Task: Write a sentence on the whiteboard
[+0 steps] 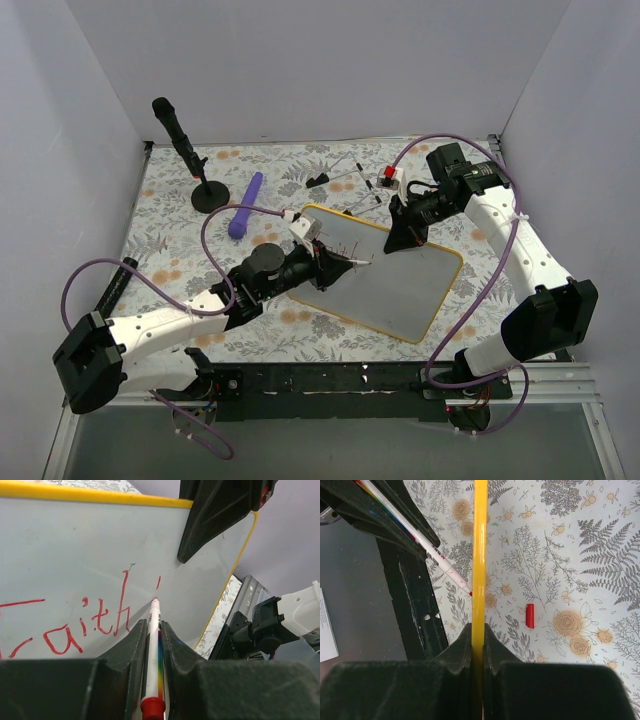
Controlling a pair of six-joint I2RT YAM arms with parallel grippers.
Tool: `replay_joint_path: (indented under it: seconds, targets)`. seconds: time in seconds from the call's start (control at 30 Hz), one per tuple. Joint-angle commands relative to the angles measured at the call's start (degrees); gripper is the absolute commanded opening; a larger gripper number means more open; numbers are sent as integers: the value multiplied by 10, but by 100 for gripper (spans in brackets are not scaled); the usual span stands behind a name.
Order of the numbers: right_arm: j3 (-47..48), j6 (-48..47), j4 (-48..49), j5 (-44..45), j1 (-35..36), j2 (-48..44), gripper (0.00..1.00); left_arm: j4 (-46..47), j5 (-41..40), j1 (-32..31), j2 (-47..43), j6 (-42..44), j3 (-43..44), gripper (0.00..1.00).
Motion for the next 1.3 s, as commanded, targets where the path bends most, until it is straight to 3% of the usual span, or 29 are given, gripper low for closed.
replay_joint_path:
  seconds: [0.0, 0.87, 1.27]
  targets:
    - [13, -15, 24, -47, -1, -19, 1, 6, -1, 0, 12, 13, 35, 0]
    - [13, -14, 24, -48, -2, -21, 1, -54, -10, 1, -21, -6, -20, 0]
    - [14, -14, 22, -49, -3, -23, 1, -28, 19, 1, 21, 9, 40, 0]
